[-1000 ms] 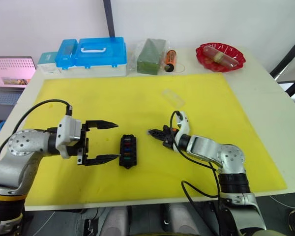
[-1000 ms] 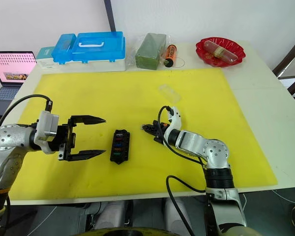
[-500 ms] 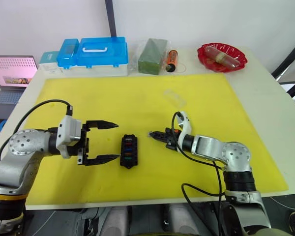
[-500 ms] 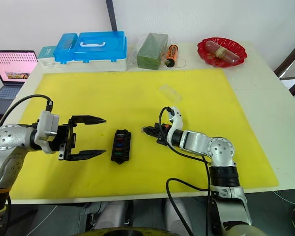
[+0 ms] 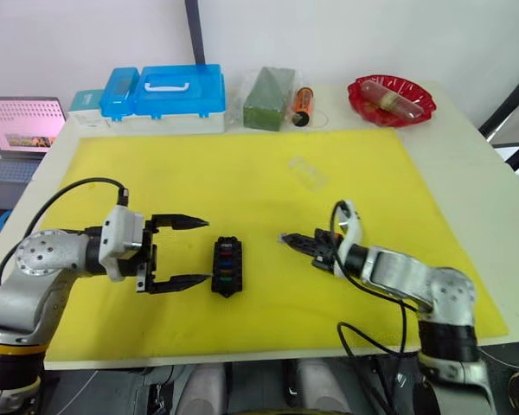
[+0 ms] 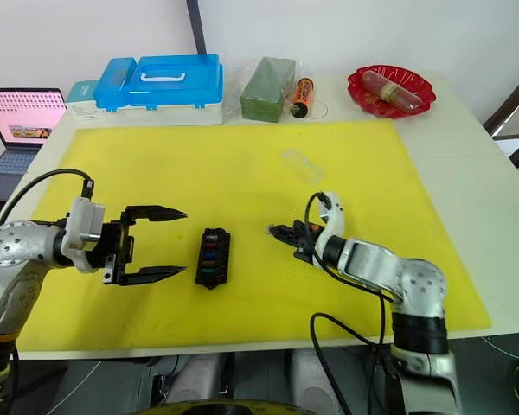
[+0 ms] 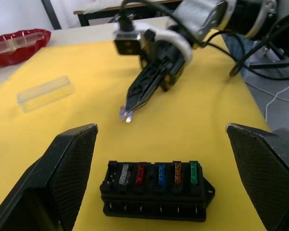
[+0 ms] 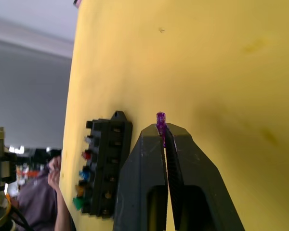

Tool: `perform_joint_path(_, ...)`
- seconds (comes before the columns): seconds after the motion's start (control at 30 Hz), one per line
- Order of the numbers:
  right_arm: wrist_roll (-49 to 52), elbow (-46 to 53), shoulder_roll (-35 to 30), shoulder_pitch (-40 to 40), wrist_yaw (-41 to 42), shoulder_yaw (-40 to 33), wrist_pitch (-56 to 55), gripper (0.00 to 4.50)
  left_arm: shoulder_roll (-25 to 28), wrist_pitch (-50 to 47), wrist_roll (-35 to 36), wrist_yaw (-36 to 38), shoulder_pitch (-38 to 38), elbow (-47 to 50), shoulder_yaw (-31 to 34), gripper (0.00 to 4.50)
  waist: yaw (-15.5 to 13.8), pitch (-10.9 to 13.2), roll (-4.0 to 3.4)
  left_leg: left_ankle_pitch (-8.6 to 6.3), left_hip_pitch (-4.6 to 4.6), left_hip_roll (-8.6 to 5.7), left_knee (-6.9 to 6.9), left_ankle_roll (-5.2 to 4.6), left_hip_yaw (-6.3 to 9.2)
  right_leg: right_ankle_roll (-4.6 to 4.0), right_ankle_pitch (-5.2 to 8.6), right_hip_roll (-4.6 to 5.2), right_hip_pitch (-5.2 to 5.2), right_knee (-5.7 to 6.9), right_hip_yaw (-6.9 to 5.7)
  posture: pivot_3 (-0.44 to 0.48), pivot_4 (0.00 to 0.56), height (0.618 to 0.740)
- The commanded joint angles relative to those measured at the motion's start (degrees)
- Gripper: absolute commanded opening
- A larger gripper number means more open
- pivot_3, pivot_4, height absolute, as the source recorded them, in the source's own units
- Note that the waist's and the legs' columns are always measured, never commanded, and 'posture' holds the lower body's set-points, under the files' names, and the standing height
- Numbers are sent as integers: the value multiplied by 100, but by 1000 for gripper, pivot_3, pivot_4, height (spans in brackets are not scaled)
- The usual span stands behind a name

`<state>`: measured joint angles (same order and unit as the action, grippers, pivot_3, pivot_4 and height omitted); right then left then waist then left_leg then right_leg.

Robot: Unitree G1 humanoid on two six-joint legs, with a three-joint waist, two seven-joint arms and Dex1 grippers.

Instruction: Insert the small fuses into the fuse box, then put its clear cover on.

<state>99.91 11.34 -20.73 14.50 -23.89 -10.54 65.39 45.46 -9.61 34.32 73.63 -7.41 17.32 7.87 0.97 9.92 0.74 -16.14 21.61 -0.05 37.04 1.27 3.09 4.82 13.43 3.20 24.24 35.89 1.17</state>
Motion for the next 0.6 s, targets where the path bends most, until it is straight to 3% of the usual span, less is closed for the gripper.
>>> perform_joint_path(0.03, 1070, 794, -299, -386, -852, 21, -709, 33, 33, 57, 67, -9, 13, 198, 114, 4500, 4, 1, 1, 0, -1, 0, 1, 0, 0, -1, 0, 0, 0, 1, 0, 0, 150, 740)
perform_joint_path(0.23, 1309, 1630, -347, -1403, -1969, 181, -1822, 33, -68, 81, 39, -54, 23, 212, 22, 4500, 7, 1, 1, 0, -2, 3, -1, 0, 0, -13, 11, -3, 1, 0, 1, 0, 150, 740)
perform_joint_path(0.5, 1309, 1930, -483, -1635, -2161, 507, -2155, 33, -83, 72, 65, -10, 42, 229, 20, 4500, 1, 1, 1, 0, -5, 6, -2, 0, -1, -25, 19, -5, 2, -1, 10, 0, 150, 740)
perform_joint_path(0.6, 1309, 2090, -694, -1783, -1867, 544, -2059, 764, -91, 66, 68, -20, 54, 255, 16, 4500, -15, 1, 2, 0, -4, 7, -2, 0, -1, -26, 19, -3, 1, -3, 10, 0, 150, 740)
